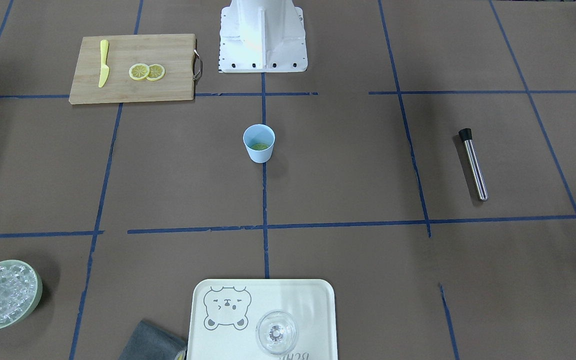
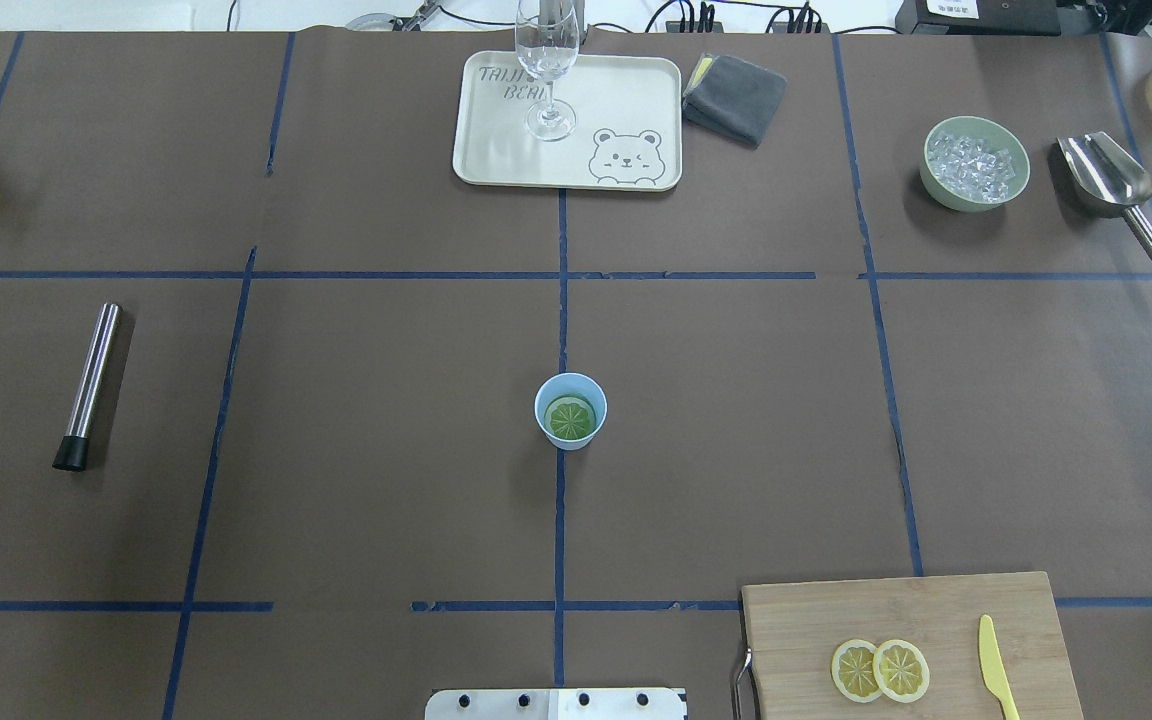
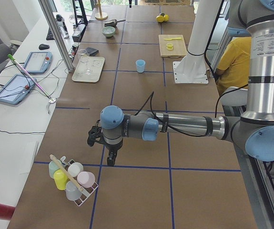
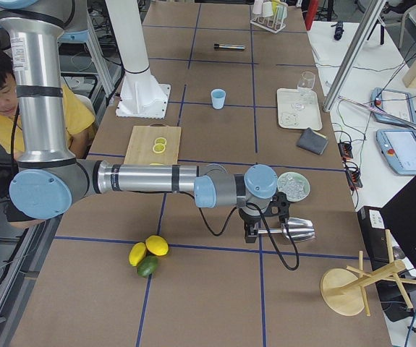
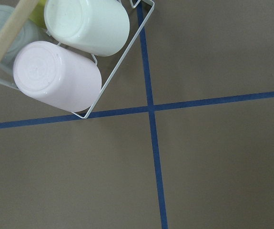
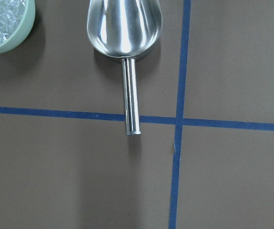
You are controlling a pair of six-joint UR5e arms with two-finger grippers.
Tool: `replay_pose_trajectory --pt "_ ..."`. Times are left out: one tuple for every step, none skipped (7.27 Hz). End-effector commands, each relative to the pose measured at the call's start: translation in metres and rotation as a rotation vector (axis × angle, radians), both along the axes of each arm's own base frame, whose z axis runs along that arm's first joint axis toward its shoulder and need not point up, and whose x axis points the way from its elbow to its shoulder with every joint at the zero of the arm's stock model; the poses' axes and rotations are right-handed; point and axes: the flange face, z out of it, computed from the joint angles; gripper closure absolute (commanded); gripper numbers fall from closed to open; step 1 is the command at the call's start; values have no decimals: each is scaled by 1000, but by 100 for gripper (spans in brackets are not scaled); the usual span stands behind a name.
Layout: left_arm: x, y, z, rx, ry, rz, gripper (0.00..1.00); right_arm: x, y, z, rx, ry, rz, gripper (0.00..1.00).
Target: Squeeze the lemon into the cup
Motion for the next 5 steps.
replay_pose_trajectory --pt "1 7 6 -15 2 1 0 1 3 3 -2 11 2 0" --pt "3 12 9 -23 20 5 0 1 0 -4 3 5 10 0" --pt "3 13 9 -26 30 6 0 0 -5 -12 12 6 10 0" --pt "3 14 13 -35 32 6 0 -2 -9 -21 20 3 12 0" --pt "3 14 12 -38 32 5 0 -8 -11 -26 17 2 12 0"
